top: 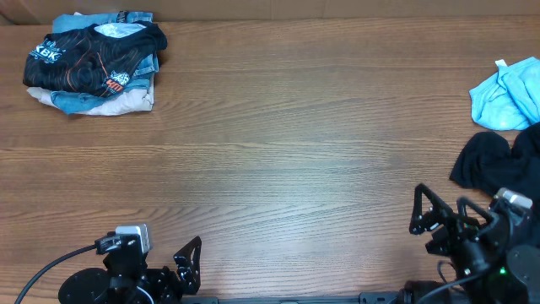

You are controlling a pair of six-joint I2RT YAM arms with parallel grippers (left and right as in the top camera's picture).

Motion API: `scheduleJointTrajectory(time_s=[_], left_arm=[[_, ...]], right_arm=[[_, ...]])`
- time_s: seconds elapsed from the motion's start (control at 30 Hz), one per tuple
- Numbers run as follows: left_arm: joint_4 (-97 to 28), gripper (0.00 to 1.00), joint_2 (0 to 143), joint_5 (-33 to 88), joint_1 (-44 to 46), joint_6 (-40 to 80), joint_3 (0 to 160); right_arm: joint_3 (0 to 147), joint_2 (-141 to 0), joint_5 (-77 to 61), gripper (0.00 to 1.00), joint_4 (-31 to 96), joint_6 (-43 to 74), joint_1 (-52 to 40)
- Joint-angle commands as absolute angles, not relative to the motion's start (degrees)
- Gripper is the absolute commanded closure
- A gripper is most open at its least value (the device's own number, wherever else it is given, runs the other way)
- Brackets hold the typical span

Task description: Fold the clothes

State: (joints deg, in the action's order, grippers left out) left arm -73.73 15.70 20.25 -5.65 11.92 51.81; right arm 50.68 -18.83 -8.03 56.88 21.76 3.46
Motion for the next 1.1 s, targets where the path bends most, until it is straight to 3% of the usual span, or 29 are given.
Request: scheduleJointTrajectory(time_s=[0.0,0.63,1.07], left_arm=[[-73.6,0.0,15.38,20.82,-5.65,12.45,51.51],[-73.6,0.0,15.38,20.82,-5.65,12.45,51.51],[-73.6,0.0,15.38,20.82,-5.65,12.45,51.51]], right_arm=[[43.57,-15.11,-6.48,0.0,50.59,17.91,1.45],[7.92,-2.02,-10.11,0.0,5.63,9.76,0.05],[3.79,-0.16,-8.56,0.0,-0.25,8.4,0.08]])
